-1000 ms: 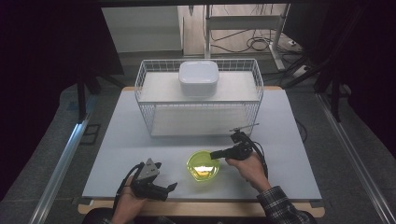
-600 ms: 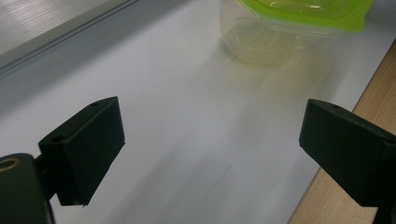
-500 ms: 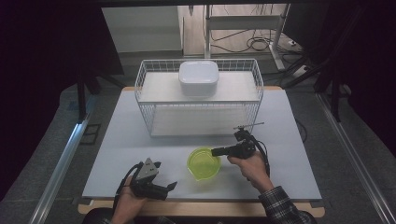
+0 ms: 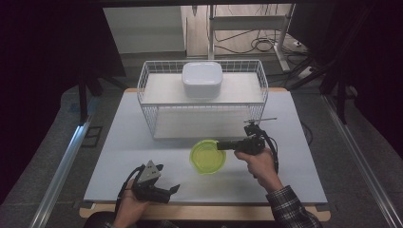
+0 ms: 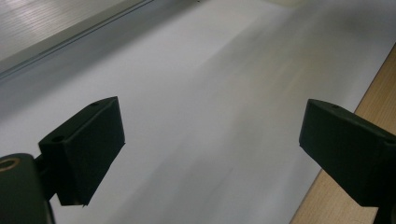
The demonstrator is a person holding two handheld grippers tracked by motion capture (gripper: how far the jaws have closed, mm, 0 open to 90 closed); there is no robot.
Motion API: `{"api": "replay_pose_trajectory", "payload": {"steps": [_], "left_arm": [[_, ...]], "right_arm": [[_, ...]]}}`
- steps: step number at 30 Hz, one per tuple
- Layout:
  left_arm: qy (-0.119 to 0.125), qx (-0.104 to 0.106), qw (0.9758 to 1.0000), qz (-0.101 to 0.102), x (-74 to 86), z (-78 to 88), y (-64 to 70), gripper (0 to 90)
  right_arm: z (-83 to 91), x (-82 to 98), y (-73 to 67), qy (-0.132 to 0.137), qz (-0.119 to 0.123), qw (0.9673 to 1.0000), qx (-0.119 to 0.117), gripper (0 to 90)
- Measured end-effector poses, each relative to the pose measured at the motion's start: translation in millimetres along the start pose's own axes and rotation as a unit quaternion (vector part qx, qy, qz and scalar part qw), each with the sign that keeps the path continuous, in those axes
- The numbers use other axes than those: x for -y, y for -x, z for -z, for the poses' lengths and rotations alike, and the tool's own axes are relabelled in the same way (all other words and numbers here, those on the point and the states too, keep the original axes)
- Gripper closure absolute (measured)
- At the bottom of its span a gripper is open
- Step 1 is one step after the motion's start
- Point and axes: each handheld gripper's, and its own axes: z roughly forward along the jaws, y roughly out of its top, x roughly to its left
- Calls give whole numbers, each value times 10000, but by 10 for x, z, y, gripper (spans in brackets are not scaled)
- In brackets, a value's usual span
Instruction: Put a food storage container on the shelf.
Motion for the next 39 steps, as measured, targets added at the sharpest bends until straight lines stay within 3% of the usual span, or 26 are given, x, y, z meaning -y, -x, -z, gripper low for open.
{"api": "replay_pose_trajectory", "payload": {"steps": [15,39], "left_arm": [[-21,10,10000,-5,1,-7,2,63],[-22,38,10000,29,6,-17,-5,60]], "right_arm": [[248,-318,-213,454,110,9989,-70,818],[572,-1171,-722,1160,355,9926,15,818]]}}
